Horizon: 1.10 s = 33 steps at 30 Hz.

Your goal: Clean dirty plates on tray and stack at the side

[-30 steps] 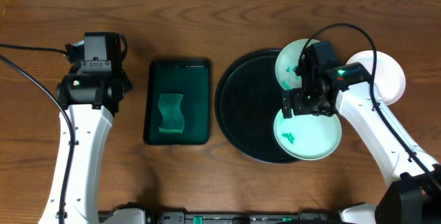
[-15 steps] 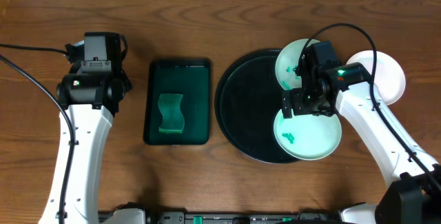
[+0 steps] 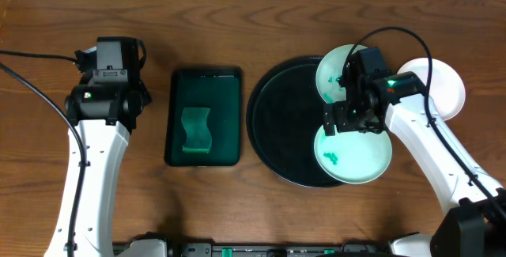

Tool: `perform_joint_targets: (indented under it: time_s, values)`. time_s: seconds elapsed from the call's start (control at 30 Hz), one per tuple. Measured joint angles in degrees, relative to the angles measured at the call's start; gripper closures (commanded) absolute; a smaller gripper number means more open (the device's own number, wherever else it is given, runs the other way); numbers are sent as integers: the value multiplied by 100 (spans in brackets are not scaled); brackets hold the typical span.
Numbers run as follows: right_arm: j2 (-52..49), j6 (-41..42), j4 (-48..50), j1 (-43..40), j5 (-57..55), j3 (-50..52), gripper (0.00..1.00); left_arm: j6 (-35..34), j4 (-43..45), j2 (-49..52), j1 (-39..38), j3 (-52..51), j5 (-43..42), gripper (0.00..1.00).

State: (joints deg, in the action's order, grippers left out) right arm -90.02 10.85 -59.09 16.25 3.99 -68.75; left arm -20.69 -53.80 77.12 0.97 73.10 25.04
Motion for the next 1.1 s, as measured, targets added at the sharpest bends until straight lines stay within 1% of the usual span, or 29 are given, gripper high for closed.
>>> perform_joint_targets:
  time_s: [1.1]
  values:
    - [0,0,-107,0,-17,2,1,0,0,0,0,0,0,20]
